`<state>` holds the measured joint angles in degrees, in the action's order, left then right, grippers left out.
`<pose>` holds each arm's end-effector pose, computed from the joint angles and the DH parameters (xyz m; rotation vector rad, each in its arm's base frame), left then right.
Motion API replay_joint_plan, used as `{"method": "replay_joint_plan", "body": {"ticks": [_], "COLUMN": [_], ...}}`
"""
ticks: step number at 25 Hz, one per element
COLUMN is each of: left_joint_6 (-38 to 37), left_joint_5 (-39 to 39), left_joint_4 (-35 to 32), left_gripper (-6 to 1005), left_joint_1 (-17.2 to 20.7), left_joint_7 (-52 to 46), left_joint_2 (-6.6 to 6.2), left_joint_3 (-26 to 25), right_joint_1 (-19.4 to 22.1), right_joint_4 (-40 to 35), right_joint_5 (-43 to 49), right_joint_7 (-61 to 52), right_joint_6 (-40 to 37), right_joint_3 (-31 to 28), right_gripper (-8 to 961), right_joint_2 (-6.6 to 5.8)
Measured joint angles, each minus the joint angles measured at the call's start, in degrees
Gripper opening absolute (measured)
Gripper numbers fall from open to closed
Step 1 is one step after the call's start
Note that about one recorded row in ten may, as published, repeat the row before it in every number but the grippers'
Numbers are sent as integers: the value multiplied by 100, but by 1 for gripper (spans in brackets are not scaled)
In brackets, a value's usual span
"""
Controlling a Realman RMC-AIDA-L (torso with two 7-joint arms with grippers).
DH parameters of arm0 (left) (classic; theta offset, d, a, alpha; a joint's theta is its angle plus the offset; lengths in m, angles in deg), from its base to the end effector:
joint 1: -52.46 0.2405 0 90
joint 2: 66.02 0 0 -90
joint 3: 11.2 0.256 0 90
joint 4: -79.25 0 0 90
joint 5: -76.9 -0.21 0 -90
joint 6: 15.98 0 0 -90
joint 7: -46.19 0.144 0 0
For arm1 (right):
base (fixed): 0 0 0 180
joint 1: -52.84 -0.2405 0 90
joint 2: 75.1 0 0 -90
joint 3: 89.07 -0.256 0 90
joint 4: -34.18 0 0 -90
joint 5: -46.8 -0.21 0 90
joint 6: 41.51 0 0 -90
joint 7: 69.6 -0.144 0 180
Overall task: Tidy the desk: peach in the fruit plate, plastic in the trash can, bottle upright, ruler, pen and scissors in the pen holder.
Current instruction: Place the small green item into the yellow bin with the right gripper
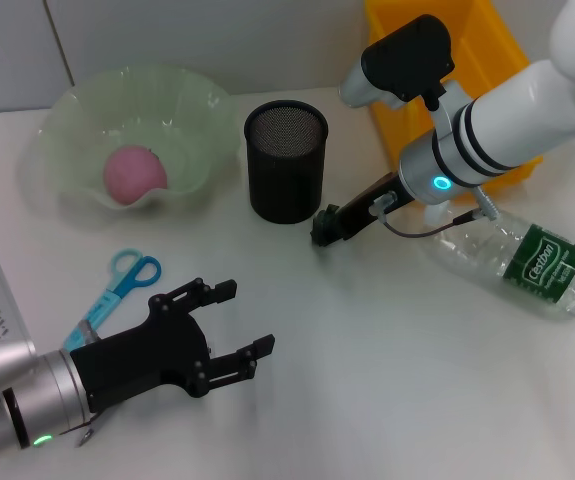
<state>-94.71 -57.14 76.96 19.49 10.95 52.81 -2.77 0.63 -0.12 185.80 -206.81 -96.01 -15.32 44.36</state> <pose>-0.2769 0.2838 -0.0894 -2.6429 -0.3395 -0.7800 0.1910 0.4262 -0.0710 -2.5194 0.9759 -0.2124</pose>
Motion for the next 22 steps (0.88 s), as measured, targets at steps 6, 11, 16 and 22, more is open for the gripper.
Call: {"method": "replay_joint_plan", "body": {"ticks": [6,11,16,22], "left_joint_6": [17,17,17,16], "left_joint_5": [0,0,0,0], "left_joint_4": [1,1,1,1], "left_gripper": [812,812,812,812], "left_joint_1": [7,15,26,28], "left_joint_7": [0,0,0,0], "left_joint_2": [0,0,0,0], "left_joint_3": [0,0,0,0], "right_joint_1": [12,35,134,767], "right_joint_4": [-5,-28,-262,-1514], "right_joint_5": [3,3,-5,14], "right_joint_7": [2,-8,-52,-422], "right_joint_6": [3,2,-138,-785], "right_joint_3": [-1,-1,-1,131], "right_gripper": [518,467,421,378], "right_joint_2": [0,-2,-3,-9]}}
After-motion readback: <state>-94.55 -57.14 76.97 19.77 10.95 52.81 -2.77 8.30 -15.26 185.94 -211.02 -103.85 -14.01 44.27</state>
